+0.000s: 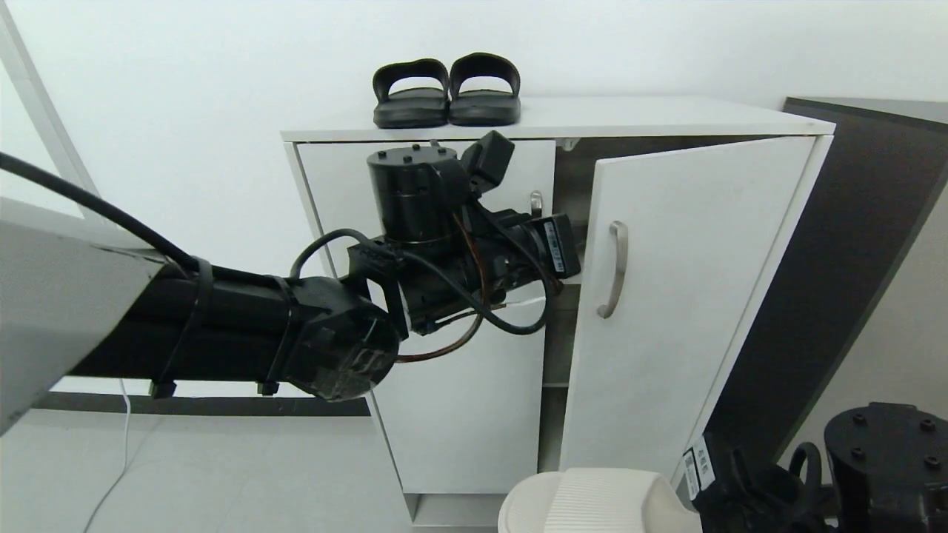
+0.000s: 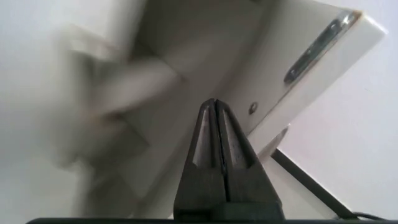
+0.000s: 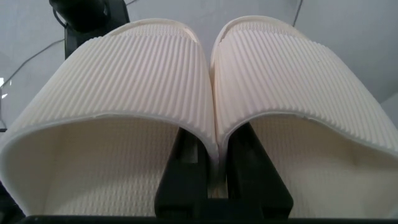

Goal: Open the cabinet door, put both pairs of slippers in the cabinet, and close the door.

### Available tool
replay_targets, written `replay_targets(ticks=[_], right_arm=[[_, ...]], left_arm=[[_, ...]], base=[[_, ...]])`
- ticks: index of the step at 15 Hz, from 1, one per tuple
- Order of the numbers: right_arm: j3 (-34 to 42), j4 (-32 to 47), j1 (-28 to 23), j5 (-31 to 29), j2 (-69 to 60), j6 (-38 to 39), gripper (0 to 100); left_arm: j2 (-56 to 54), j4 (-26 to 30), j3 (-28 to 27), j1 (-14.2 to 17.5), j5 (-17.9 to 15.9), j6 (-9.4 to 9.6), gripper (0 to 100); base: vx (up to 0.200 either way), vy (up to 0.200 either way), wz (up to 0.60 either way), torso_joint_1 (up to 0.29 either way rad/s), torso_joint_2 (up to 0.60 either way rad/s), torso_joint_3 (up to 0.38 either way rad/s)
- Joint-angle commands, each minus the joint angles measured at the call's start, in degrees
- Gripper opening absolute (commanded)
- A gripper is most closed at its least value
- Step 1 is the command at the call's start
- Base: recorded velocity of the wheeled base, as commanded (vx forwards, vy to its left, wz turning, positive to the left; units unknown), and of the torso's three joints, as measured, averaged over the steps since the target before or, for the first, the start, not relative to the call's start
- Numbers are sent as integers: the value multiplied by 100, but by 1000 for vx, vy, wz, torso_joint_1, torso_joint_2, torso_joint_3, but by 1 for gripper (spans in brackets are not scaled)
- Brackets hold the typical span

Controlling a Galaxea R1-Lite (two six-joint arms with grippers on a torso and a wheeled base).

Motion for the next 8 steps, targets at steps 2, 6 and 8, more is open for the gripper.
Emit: replay_targets(ticks=[2,6,8], right_arm=[[62,-4,408,-5,-182,-1,0],[124,-4,619,-32,-279,-10,0],[124,-13,628,-32,-279,-10,0]], left_arm=[[-353,-117,661,-764,458,25,0],[-362,-591,872,-896,581,8,0],[-353,-600,872,-887,581,8,0]], base=[[-200,0,0,2,2,2],[-200,0,0,0,1,7],[0,0,0,0,0,0]])
